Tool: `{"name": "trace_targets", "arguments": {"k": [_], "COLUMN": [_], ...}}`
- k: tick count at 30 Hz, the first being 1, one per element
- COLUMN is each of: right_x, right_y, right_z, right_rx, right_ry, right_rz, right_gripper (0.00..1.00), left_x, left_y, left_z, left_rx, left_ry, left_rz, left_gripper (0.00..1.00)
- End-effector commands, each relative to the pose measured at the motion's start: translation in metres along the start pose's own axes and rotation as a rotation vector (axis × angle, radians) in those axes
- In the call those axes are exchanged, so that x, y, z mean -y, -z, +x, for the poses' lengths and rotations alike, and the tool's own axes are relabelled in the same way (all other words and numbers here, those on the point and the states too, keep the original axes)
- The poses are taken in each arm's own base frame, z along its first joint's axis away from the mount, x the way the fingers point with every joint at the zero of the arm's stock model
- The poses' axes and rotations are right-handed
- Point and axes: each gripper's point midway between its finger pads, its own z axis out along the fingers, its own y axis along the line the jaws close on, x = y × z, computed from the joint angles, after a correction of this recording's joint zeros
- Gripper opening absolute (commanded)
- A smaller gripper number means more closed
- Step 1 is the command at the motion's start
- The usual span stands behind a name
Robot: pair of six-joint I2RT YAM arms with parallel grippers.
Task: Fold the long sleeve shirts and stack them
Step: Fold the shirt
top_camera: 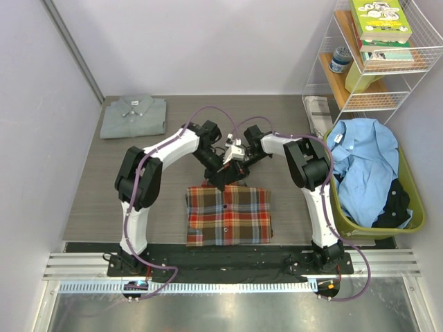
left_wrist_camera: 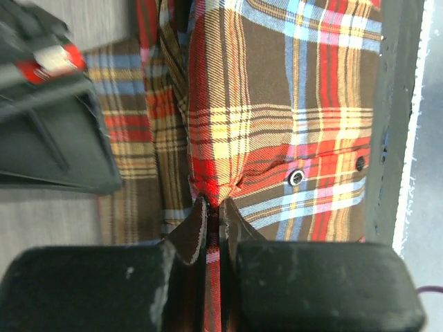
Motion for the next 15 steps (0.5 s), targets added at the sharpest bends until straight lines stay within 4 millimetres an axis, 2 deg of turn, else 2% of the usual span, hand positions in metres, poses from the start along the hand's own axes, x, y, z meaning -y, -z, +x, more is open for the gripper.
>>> {"name": "trace_targets", "arguments": {"k": [1,7,15], "right_x": [0.009,0.008,0.009], "right_y": [-0.005,-0.003,-0.001], "right_z": [0.005,0.004,0.003], "right_rx": [-0.021,-0.023,-0.025], "right_ry": [0.023,0.047,0.063], "right_rz": [0.033,0.037,0.055], "right_gripper": [0.19,0.19,0.19], "left_x": [-0.008,-0.027,-0.035], "left_y": [0.009,0.016,0.022], "left_z": [-0.007,-0.002,0.002], "left_rx": [-0.016,-0.018,0.0], "left_ry": [-0.023,0.015,0.018], "left_rz": [0.019,-0.001,-0.049], "left_gripper": [0.0,0.0,0.0]}}
